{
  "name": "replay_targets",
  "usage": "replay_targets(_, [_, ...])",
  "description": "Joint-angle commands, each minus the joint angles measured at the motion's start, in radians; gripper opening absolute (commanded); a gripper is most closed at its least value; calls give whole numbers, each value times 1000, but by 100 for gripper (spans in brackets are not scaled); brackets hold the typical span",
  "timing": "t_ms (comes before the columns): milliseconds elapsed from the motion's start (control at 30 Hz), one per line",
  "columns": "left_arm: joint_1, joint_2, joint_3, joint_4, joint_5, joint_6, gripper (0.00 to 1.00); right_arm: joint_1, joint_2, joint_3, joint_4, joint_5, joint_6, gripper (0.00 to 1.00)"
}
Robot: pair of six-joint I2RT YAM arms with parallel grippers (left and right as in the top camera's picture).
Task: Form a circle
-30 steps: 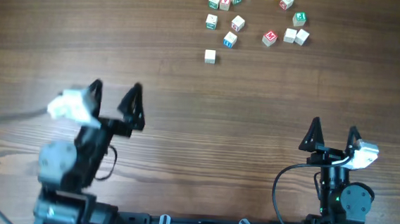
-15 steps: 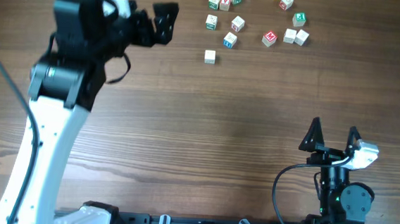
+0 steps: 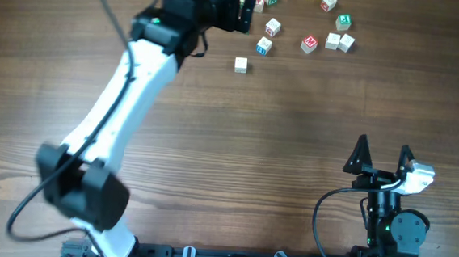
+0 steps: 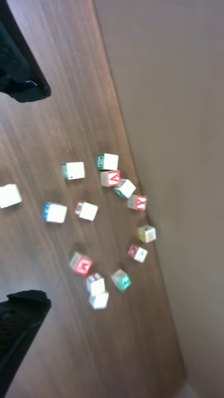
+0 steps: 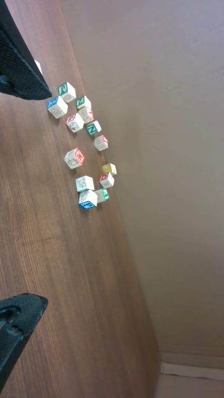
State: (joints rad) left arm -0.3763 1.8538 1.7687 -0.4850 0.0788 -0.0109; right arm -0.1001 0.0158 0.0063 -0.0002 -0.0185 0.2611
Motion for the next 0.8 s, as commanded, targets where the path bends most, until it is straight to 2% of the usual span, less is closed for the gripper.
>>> replay_targets(0, [-19,109,16,69,-44,34,100,-4,-5,-1,4,-5,4,100])
replay_targets(267, [-20,296,16,280,-48,30,100,-4,-5,-1,4,-5,4,100])
replay_targets(467, [-17,452,16,383,-51,27,100,-4,-5,-1,4,-5,4,100])
replay_targets(767, [15,565,16,467,-38,-31,100,-4,-5,-1,4,-5,4,100])
